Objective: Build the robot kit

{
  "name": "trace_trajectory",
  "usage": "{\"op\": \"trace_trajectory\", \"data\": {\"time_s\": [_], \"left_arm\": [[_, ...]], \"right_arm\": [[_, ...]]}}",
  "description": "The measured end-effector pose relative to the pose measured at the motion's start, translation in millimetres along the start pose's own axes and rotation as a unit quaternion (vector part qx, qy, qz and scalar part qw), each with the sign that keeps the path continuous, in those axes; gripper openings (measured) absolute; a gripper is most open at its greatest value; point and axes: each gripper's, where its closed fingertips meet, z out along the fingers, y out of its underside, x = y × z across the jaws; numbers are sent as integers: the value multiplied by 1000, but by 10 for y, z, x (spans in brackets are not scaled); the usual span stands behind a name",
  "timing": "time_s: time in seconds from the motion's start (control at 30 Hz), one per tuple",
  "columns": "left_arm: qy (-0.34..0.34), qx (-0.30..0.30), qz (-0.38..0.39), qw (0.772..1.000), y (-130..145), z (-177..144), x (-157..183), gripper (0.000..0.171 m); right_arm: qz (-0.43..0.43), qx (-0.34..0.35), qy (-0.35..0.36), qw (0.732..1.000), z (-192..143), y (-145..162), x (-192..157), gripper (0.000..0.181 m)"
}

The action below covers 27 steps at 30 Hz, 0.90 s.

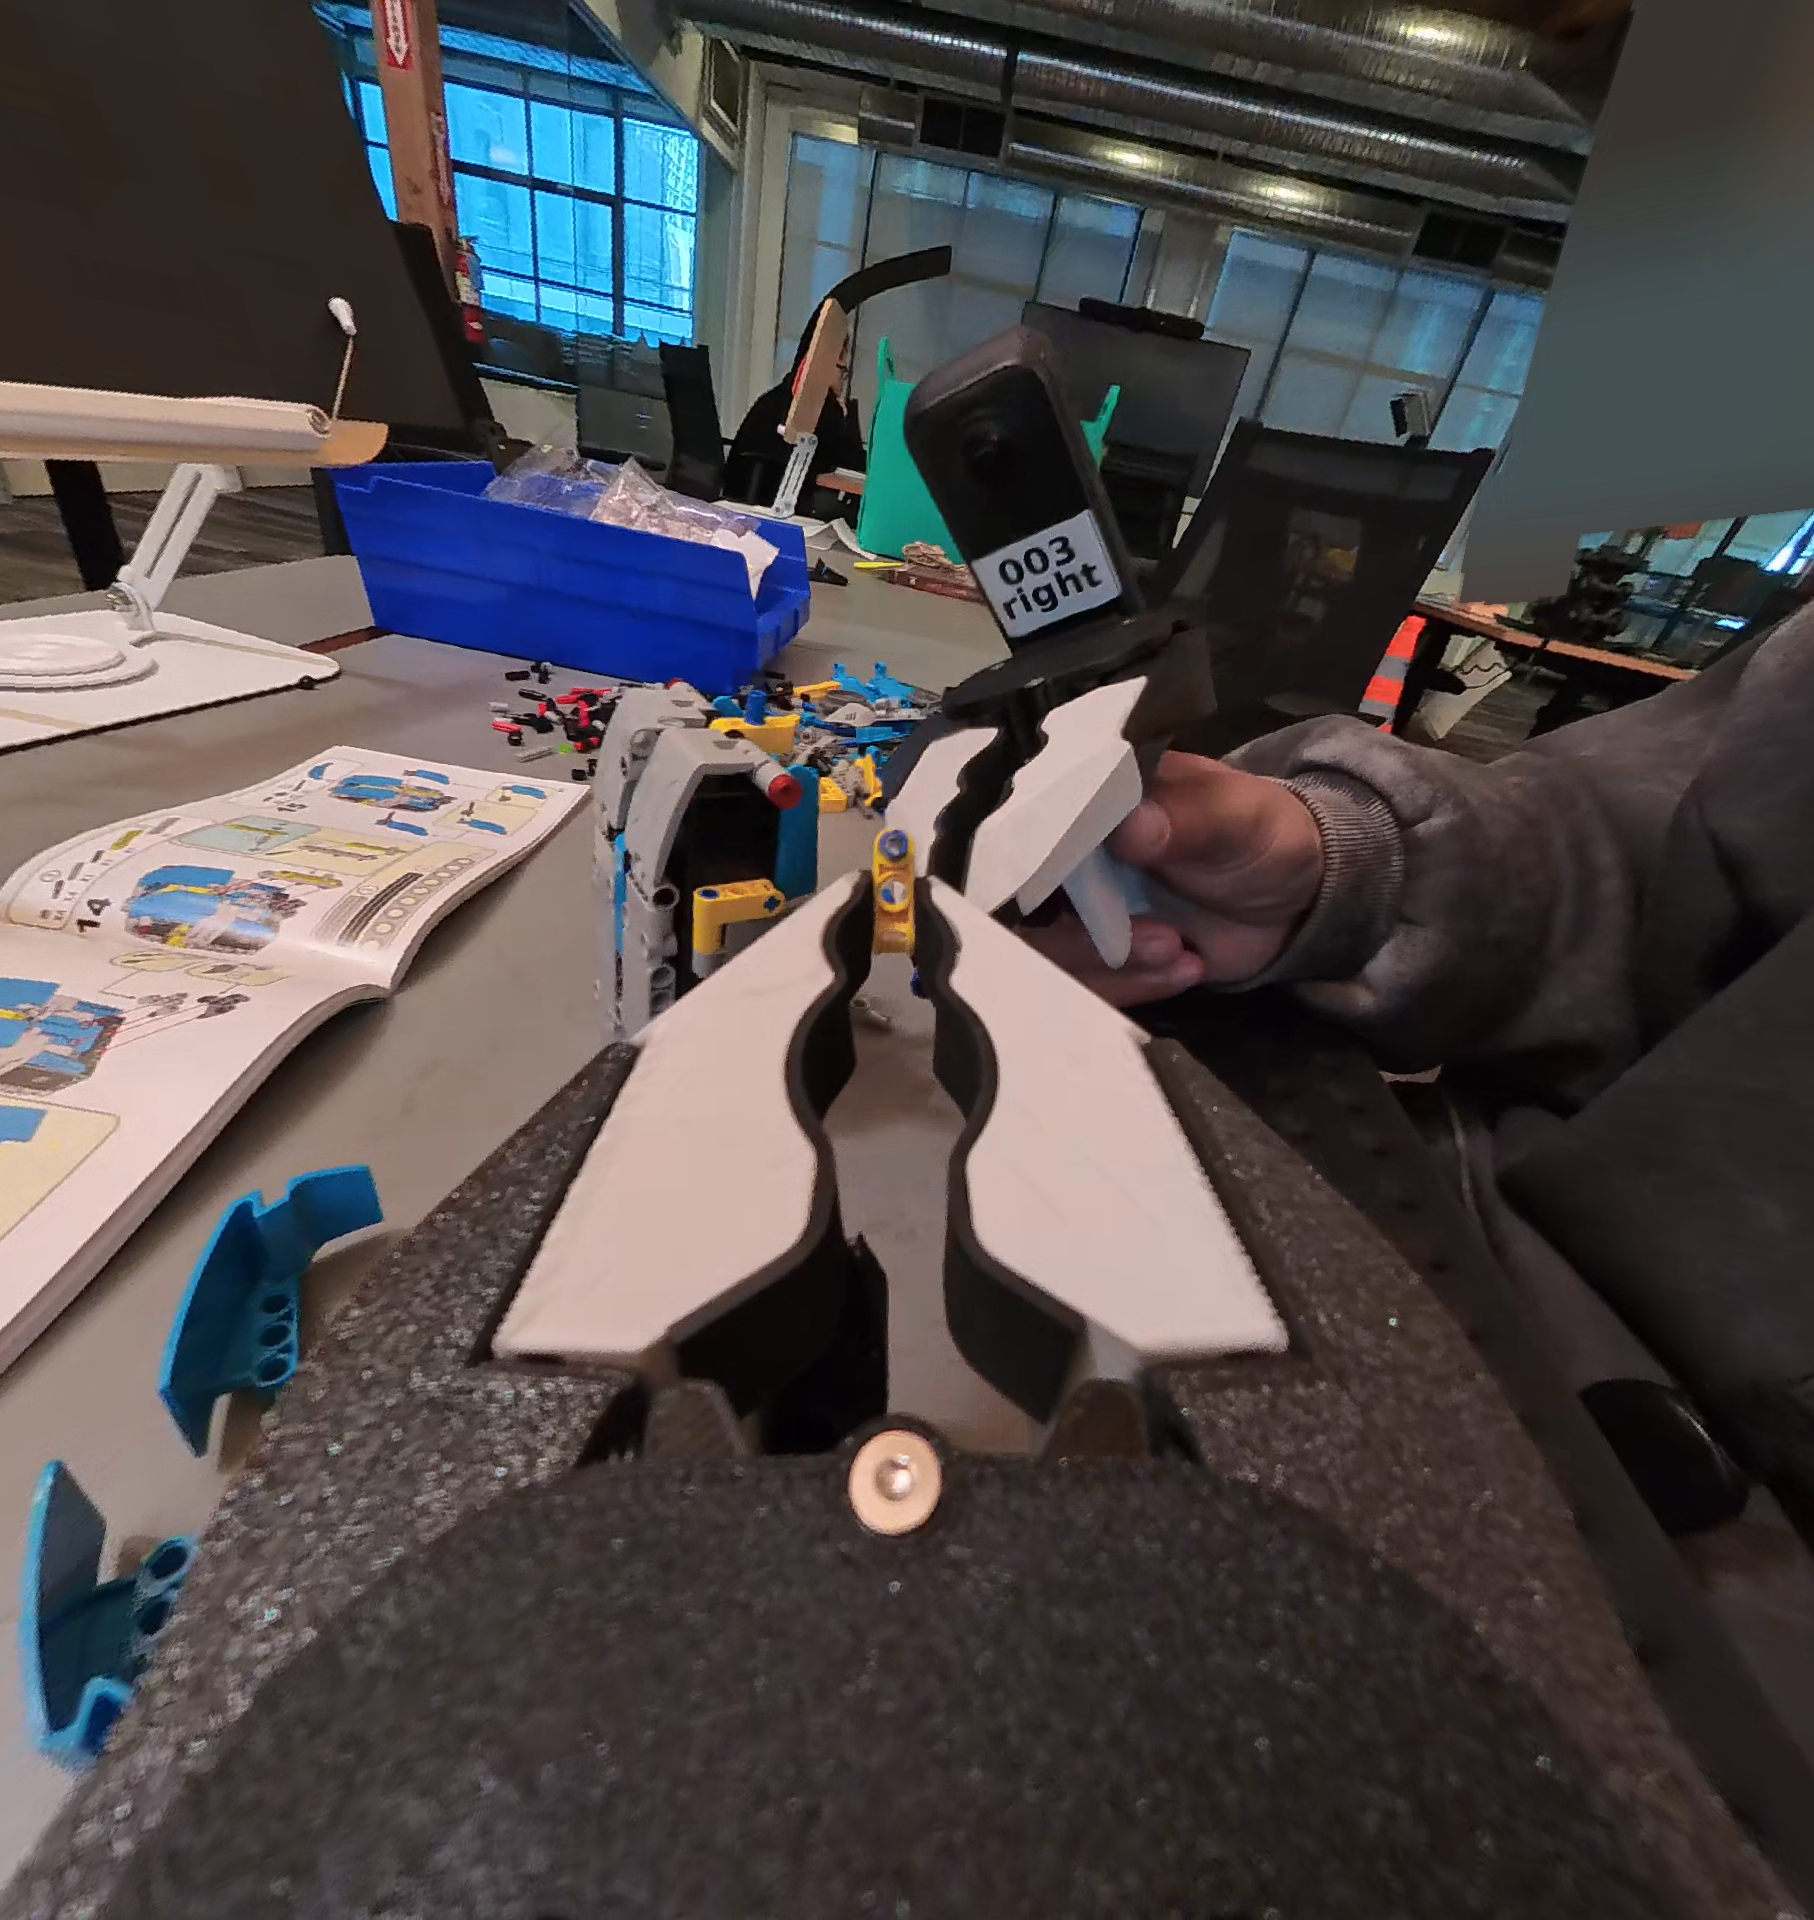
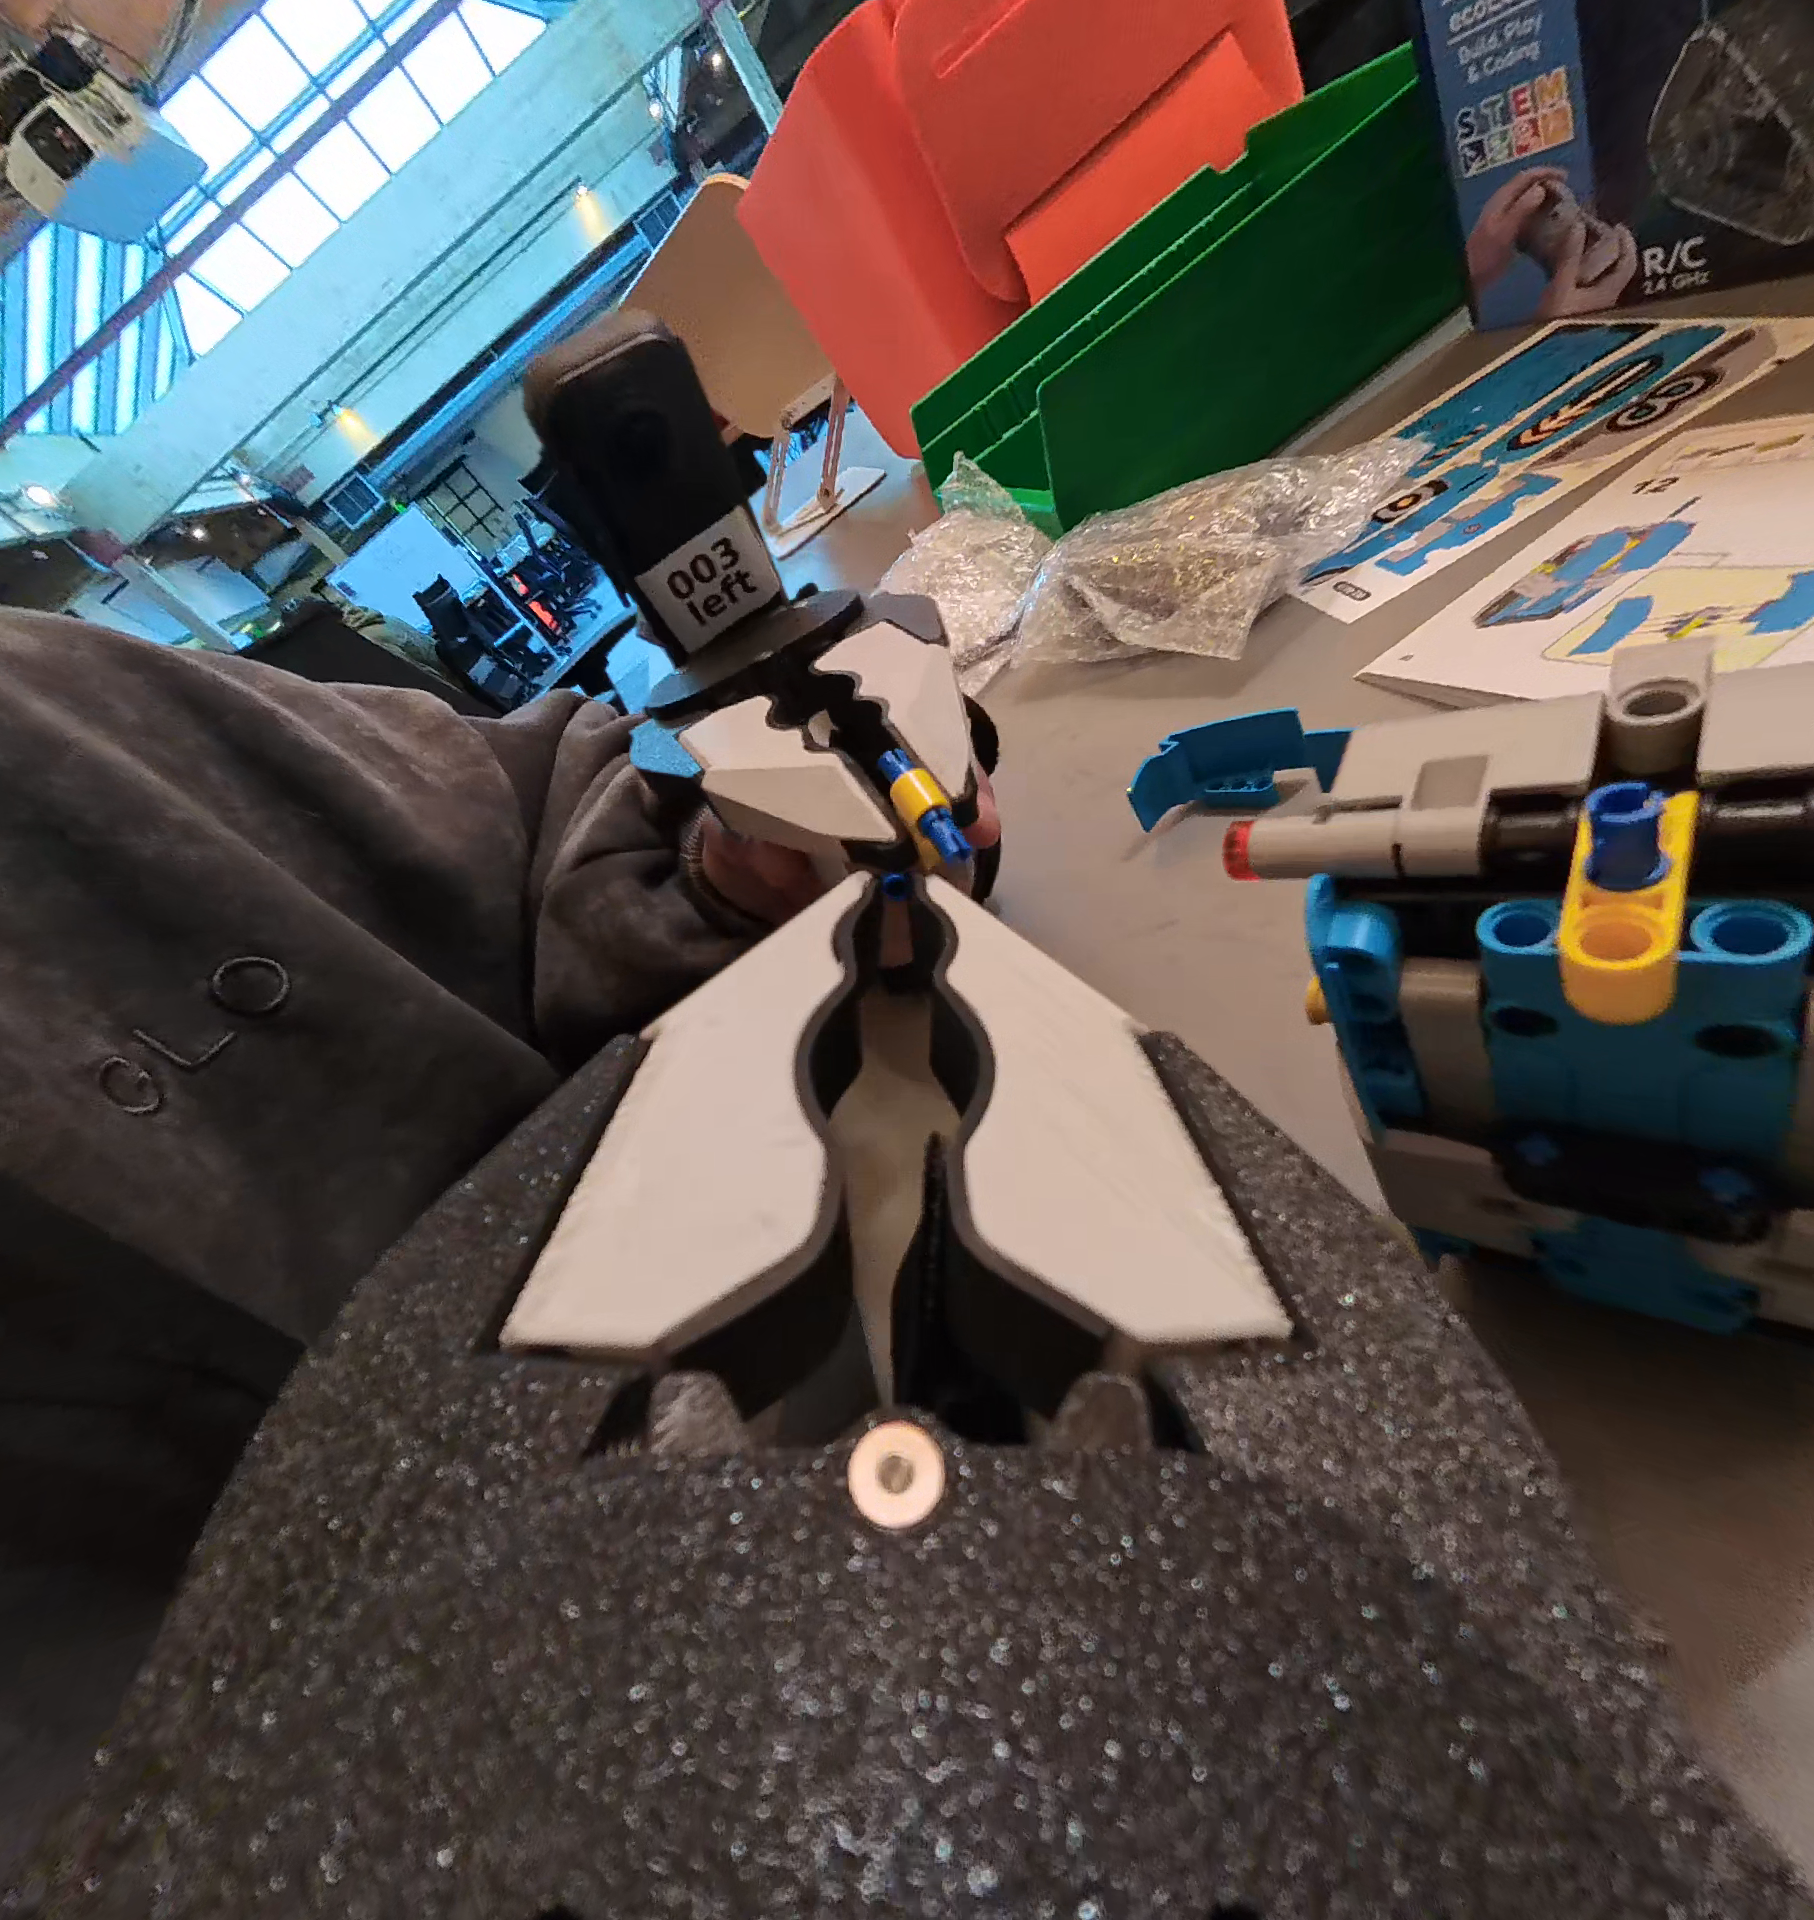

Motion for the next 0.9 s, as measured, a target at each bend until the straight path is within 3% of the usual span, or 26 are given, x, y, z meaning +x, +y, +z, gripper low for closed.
{"op": "trace_trajectory", "data": {"time_s": [0.27,0.43,0.6,0.73,0.8,0.9], "left_arm": [[-40,11,40,998,-40,-15,-52,7],[-21,20,15,999,-57,-19,-29,7],[10,30,-14,999,-77,-17,26,7],[80,61,-139,985,-149,-48,53,6],[85,89,-191,974,-211,-99,-43,6],[90,98,-220,966,-233,-140,-123,7]], "right_arm": [[103,42,-30,993,25,-61,22,4],[124,49,-50,990,25,-70,-5,4],[34,34,-19,999,9,-69,-50,3],[-147,8,61,987,5,-80,-105,3],[-209,-2,90,974,-34,-115,-107,4],[-180,26,83,980,-166,-203,-63,4]]}}
